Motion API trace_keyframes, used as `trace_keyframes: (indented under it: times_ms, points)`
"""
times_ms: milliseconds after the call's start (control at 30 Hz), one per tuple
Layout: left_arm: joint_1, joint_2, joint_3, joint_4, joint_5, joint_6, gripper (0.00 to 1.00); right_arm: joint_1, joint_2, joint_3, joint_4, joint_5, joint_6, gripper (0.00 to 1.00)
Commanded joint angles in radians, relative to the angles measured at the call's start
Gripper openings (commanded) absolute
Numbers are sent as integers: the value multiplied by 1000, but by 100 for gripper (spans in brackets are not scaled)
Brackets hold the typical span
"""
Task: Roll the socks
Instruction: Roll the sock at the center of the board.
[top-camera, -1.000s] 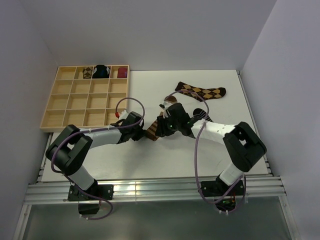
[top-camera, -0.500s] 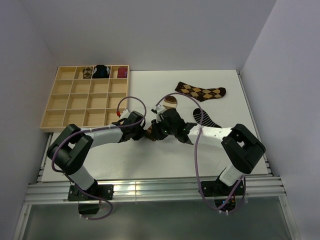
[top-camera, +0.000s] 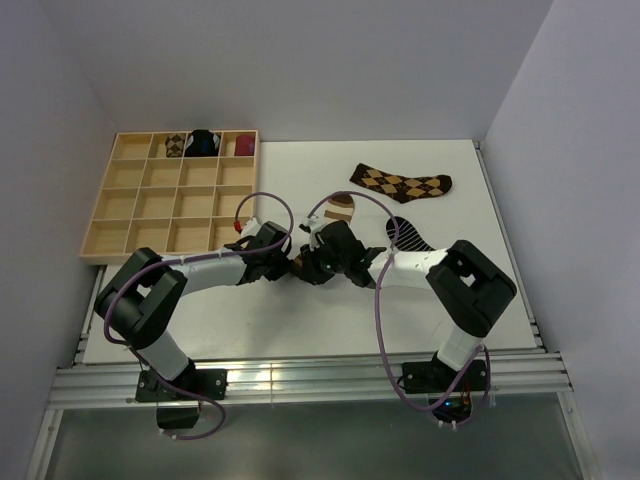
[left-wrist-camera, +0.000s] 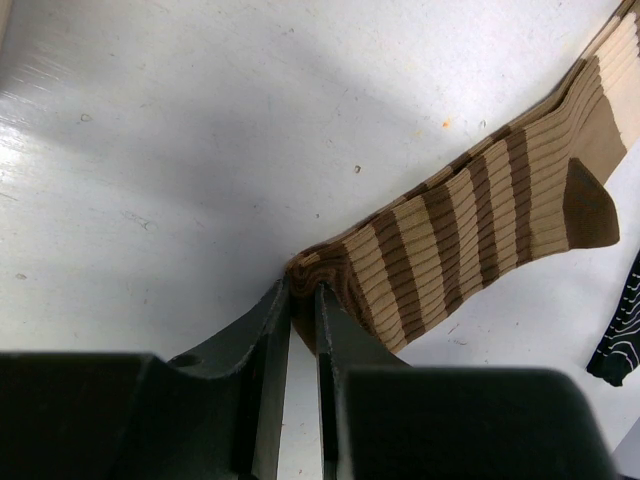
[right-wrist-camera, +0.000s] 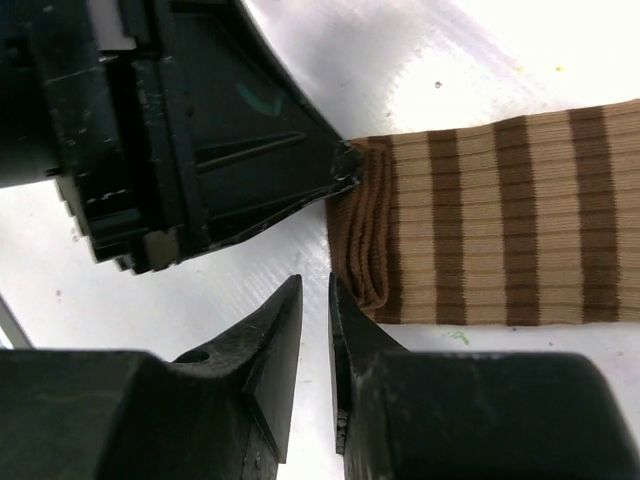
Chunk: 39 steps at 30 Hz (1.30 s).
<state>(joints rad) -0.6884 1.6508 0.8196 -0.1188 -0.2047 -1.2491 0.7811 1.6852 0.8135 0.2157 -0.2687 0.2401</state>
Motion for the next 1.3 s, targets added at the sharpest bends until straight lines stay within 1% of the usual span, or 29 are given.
trace_keyframes:
  times_ms: [0, 200, 367, 800, 1133, 1200, 1267]
  points:
    - [-8, 33, 6, -71, -13, 31, 20, 6, 7, 19, 31, 52, -19, 25]
    - [-8, 33, 4, -70, -10, 33, 20, 6, -2, 16, 21, 91, -28, 31]
    - [-8, 35, 12, -74, -12, 34, 20, 10, 11, 29, -10, 92, -47, 32]
    - [-10, 41, 21, -88, -10, 25, 20, 60, 47, 55, -55, 123, -101, 33]
    - [-10, 43, 24, -113, -7, -13, 20, 96, 116, 84, -121, 244, -113, 34]
    - [-10, 41, 23, -117, -5, -21, 21, 99, 125, 84, -133, 267, -107, 31]
    - [-8, 37, 21, -119, -2, -36, 22, 99, 139, 85, -148, 296, -104, 22]
